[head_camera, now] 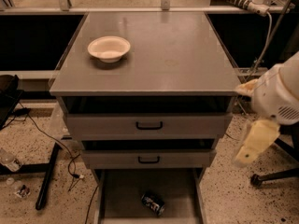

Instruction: Pick pepsi can from bottom drawer and place on counter

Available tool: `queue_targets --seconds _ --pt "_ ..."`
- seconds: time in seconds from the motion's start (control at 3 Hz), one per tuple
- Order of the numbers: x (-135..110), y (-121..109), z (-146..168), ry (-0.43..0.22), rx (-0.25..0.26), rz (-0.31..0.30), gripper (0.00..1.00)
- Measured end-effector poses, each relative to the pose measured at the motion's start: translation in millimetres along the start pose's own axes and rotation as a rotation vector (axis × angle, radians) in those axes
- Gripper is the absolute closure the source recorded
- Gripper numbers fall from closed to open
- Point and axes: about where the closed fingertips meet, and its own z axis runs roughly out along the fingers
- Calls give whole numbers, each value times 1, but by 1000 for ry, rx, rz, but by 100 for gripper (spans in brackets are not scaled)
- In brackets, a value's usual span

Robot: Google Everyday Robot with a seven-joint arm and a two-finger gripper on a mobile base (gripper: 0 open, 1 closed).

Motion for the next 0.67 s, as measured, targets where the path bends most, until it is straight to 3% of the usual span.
queue_targets --seconds 0.67 --pt "19 41 110 -95 -9 -7 0"
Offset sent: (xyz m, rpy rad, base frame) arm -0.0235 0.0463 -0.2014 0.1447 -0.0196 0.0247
